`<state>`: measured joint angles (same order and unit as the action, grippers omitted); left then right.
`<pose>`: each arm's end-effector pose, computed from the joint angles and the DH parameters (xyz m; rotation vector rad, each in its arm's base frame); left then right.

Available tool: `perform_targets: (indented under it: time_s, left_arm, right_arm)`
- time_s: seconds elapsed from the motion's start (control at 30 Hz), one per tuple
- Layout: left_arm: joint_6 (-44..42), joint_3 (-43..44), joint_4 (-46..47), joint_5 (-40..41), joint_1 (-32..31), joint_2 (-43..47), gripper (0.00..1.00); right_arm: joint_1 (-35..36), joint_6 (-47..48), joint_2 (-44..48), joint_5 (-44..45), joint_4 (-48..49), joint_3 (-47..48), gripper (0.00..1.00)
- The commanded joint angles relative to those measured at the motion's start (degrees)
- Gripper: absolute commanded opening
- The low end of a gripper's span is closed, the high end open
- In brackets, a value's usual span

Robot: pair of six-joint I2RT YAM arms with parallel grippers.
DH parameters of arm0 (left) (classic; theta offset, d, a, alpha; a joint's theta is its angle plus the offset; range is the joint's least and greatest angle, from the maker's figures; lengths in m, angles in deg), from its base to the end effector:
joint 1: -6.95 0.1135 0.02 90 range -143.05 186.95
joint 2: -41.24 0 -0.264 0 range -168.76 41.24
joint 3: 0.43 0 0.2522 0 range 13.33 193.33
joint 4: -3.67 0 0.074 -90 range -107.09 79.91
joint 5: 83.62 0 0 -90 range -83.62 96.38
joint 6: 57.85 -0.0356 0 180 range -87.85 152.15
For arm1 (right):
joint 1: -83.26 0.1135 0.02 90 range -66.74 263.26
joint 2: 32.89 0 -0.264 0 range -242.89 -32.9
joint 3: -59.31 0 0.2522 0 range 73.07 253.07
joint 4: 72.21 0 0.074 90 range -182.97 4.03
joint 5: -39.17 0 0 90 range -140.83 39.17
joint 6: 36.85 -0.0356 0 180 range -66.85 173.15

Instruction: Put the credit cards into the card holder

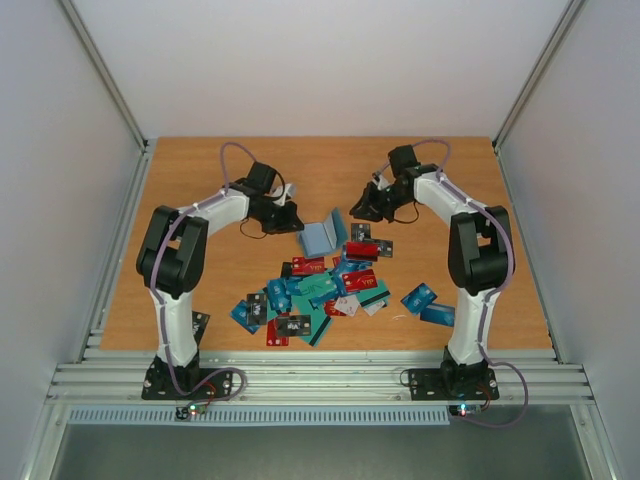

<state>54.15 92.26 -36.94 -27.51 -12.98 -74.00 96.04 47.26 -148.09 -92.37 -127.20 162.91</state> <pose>0.3808 -0.1592 0.1632 0.1497 2.7443 -1.0139 0.4038 0.1158 0.2093 -0.3683 2.6415 1.0844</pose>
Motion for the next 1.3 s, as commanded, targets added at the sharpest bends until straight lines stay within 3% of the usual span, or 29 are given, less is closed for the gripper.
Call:
perform_targets:
  time_s: [0.0,0.5,1.27]
  left_arm:
    - [-2.95,2.56,-3.05,0.99,0.32,-1.92,0.0]
    - [-3.89,5.79,-5.0,1.45,0.32,-3.8,0.0]
    - [-1.72,8.4,-8.09,2.55,0.32,-3.67,0.0]
  right_arm:
    - [0.62,-0.92,-1.61,0.34,1.88,-2.7,0.14]
    - [8.56,-0.39,-7.27,-2.9,2.83,1.4,0.14]
    - [12.01,-1.67,-15.83,-5.51,4.15,6.22,0.14]
